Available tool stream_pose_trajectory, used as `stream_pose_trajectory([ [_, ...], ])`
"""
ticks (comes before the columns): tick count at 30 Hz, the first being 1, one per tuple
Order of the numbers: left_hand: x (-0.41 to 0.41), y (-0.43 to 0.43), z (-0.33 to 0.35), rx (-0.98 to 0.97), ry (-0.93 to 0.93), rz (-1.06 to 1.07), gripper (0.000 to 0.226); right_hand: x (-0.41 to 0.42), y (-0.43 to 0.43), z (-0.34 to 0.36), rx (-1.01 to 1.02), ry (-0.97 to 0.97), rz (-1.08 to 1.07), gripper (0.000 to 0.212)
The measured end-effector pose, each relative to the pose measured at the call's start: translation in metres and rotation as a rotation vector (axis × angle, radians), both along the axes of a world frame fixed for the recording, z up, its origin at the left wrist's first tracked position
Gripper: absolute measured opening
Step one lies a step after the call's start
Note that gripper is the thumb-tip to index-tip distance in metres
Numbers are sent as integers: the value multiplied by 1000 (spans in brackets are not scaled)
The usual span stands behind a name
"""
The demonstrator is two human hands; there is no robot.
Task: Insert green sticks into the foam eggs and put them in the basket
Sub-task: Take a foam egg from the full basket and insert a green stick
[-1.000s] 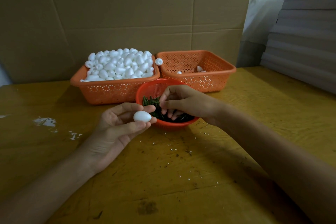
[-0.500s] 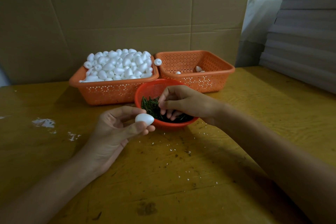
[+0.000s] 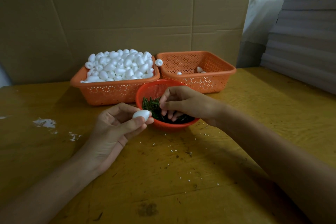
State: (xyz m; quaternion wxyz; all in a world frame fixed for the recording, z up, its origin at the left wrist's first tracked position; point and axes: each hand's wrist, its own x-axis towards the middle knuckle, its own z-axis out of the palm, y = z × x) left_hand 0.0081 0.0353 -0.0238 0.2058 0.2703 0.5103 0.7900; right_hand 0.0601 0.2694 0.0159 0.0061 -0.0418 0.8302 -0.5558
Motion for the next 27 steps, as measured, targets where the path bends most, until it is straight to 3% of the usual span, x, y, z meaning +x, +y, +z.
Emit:
stream_pose_trajectory([
  [5,-1,0,-1,46,-30,-54,41,0,0,0,-5,1,4,9],
  [10,-2,-1,1,59,-34,-82,52,-1,1,-1,-7,-1,4,9],
  [16,-2,1,2,88,-80,-112,31,-1,2,-1,-6,-2,11,6],
  [27,-3,-1,2,113,-114,-240,22,-2,2,-2,1,4,11,11],
])
